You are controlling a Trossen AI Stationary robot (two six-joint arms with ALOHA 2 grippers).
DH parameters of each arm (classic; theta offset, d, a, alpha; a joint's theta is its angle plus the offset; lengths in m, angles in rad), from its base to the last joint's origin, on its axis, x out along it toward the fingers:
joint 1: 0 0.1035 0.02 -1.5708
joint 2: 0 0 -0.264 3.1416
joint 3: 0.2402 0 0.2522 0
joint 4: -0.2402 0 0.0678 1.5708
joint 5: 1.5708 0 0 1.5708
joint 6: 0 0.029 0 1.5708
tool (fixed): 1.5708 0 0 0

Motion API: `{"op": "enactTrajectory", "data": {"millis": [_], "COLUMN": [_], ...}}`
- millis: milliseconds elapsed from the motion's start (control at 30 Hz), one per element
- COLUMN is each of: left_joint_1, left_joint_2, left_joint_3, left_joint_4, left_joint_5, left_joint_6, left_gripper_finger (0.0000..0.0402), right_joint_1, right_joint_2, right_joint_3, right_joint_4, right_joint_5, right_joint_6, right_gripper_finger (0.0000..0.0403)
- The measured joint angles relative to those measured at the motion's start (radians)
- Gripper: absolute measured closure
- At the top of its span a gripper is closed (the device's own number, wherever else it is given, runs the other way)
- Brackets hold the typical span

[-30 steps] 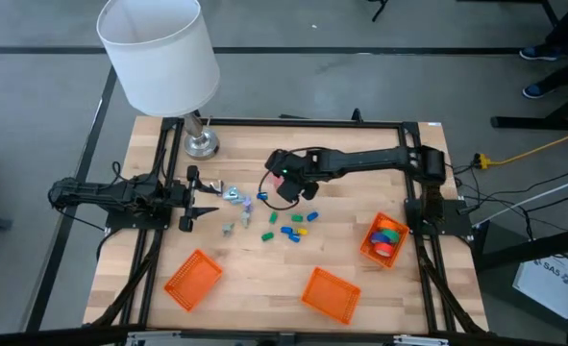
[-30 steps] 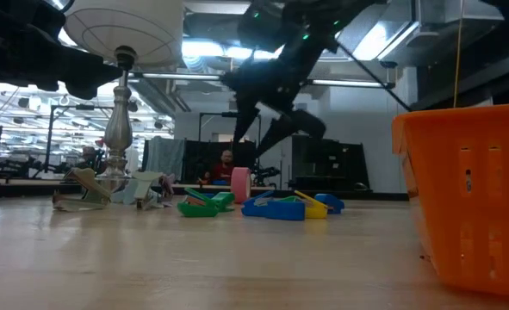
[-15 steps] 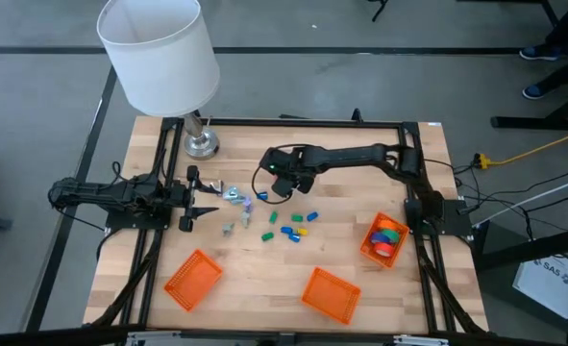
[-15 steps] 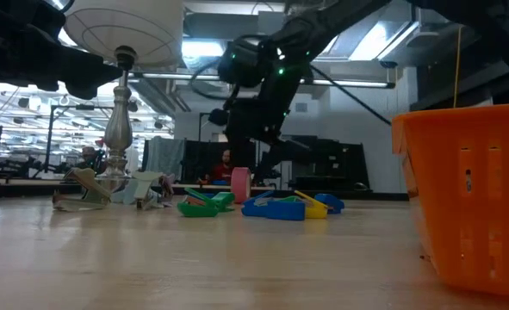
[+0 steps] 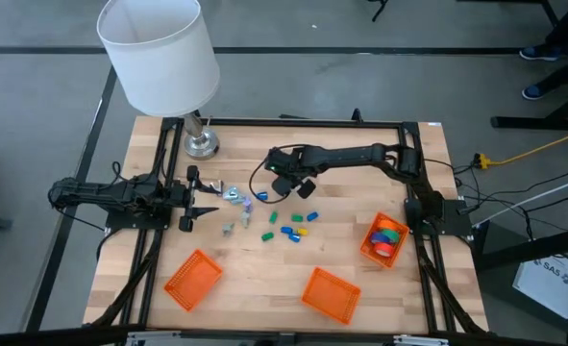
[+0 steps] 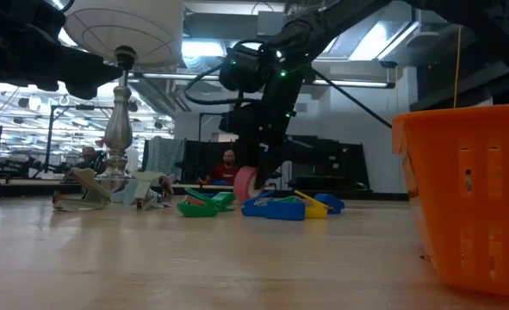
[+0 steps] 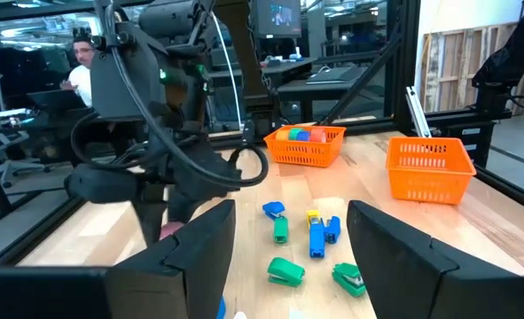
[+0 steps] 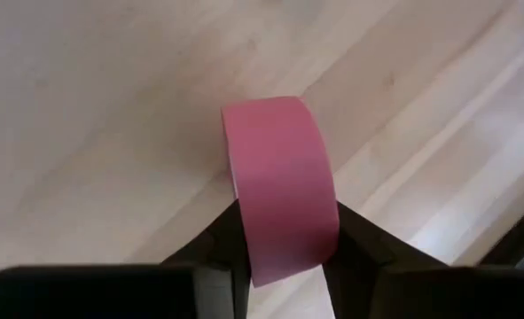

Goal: Pick and place Stapler, Stapler remover, tape
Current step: Put the pink tape into the right orange bin

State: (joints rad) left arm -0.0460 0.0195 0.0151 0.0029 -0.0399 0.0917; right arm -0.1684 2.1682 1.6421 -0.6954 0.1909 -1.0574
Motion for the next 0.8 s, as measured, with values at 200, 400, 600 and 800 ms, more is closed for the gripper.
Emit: {"op": "enactTrajectory", "data": {"millis": [200,400,600,800], "left_joint_1": [0.0,0.0,0.0,0.0], "left_joint_2": [0.0,0.0,0.0,0.0], "left_joint_3": [0.0,0.0,0.0,0.0], "left_joint_4": [0.0,0.0,0.0,0.0], "left_joint_5": [0.0,0.0,0.0,0.0], "left_joint_6": [0.0,0.0,0.0,0.0], "left_gripper_finger": [0.0185,0.0185,0.0187,0.0185], "right_joint_1": [0.008,0.061,0.133,0.253], "right_joint_2": [-0.08,-0.223,-0.407,-0.622], "right_joint_3": [-0.002,-0.079,-0.221,-0.383], "right_joint_4": [-0.115,-0.167,-0.184,-0.278], "right_joint_5": [-0.08,-0.159,-0.161,-0.166], "right_joint_6": [0.231,0.462,0.768,1.098], "right_gripper_finger": [0.03,0.03,0.03,0.03]}}
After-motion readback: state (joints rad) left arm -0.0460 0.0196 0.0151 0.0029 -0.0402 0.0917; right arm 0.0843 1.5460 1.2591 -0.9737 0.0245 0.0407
